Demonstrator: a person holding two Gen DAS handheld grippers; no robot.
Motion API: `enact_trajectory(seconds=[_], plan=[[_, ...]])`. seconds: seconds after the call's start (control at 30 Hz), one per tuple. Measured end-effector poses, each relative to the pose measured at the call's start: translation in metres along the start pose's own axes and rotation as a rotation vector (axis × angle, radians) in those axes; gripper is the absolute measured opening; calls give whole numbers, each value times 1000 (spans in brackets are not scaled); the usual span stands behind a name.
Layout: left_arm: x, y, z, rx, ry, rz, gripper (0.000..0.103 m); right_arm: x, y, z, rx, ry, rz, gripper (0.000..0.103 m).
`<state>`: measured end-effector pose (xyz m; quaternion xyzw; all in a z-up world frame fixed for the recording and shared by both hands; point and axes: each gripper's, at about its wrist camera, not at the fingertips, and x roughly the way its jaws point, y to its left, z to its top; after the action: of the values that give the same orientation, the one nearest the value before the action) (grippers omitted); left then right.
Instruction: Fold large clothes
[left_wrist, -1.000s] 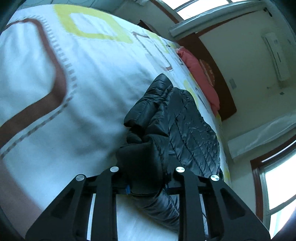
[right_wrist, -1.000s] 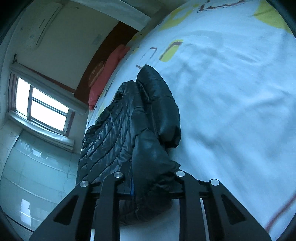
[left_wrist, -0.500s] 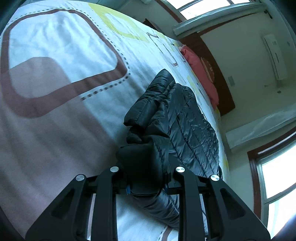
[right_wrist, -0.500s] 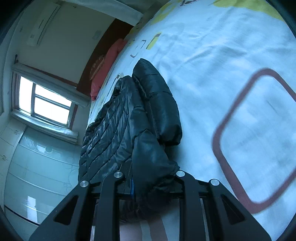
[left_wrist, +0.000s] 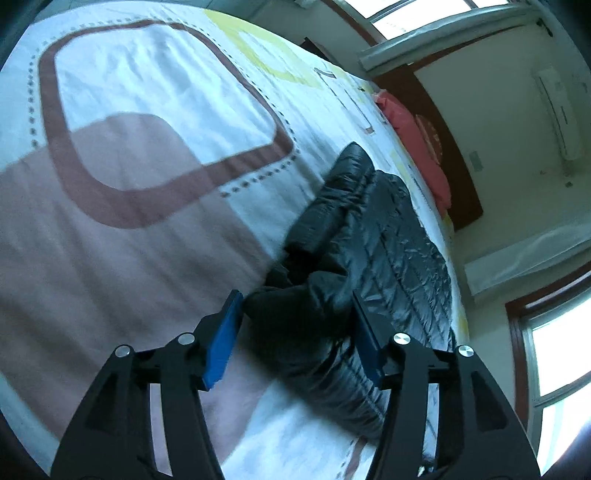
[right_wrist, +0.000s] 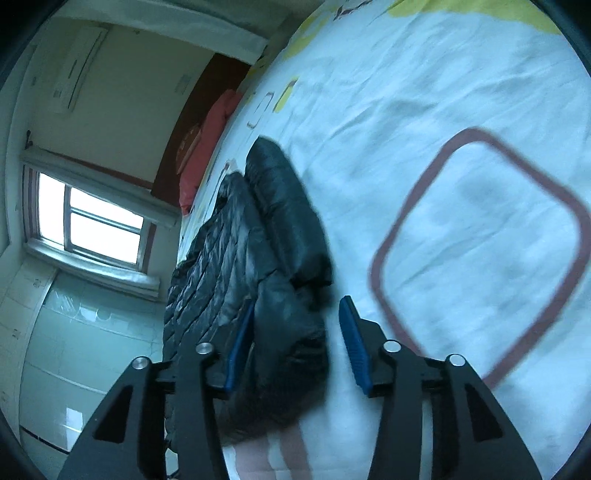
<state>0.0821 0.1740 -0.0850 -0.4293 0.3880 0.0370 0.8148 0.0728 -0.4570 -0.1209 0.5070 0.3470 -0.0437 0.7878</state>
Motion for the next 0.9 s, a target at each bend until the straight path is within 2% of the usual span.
enact_trajectory(seconds=[0.17,0.27,0.4,0.47,0.53,0.6,0.7,0.77,0.8,0.9], plan=[[-22,9,5,34,-5,38,60,-25,-14,10,13,-39,-34,50],[-39,8,7,93,-44,125,60,-39,-15,18,-7,-88,-104,50],[-50,-13,10,277,-128,277,59,-42,6,24,-102,-104,-205,49],[-48,-34,6,381,-155,313,56,-36,28,20,-184,-103,-237,45],[-45,-53,0,464,-176,321,53,-24,58,12,-299,-84,-263,35],[-37,-81,-12,574,-191,319,50,-10,81,1,-395,-61,-274,32],[-16,-118,-32,715,-200,331,47,20,124,-20,-572,-18,-306,31],[3,-138,-41,775,-187,339,44,41,151,-37,-679,11,-316,30],[13,-147,-45,799,-177,345,40,54,164,-45,-726,28,-318,30],[41,-172,-52,855,-170,373,34,83,193,-61,-817,55,-332,30]])
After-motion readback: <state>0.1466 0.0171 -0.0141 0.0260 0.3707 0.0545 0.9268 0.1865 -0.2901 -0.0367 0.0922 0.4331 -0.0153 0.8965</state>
